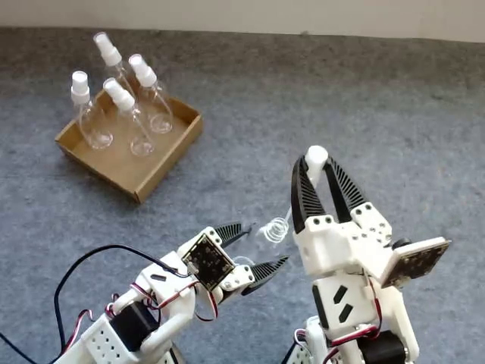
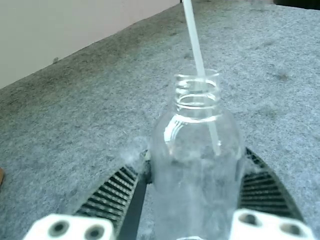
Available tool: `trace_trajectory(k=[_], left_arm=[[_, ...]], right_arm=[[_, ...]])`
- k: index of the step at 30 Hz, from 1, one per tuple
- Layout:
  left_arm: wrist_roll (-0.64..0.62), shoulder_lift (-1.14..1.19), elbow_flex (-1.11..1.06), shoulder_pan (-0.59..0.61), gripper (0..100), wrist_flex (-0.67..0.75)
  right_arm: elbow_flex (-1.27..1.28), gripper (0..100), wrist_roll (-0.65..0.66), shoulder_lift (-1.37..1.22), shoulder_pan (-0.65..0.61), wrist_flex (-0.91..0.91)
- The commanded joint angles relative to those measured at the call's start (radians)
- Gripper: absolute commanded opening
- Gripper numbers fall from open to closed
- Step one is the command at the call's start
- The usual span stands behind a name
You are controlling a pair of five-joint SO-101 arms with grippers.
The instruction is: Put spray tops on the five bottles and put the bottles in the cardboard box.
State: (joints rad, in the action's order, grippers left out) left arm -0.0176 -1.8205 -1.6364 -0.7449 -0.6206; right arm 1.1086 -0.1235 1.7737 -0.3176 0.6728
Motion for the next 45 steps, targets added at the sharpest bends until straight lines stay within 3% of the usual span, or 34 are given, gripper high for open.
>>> trace_trajectory(k=[1,5,13,45], left_arm=[[-0.011,-0.010,0.045,-0.002,19,0.071],[-0.011,-0.010,0.050,0.004,19,0.087],[-0.011,-0.010,0.015,0.139,19,0.226],[-0.011,-0.010,-0.013,0.136,19,0.239]], right_arm=[[0.074,0.5,-0.003,0.070,-0.010,0.005],[0.125,0.5,-0.006,0.065,-0.015,0.077],[0.127,0.7,-0.003,0.065,-0.140,0.180],[0.136,1.0,-0.003,0.065,-0.140,0.180]])
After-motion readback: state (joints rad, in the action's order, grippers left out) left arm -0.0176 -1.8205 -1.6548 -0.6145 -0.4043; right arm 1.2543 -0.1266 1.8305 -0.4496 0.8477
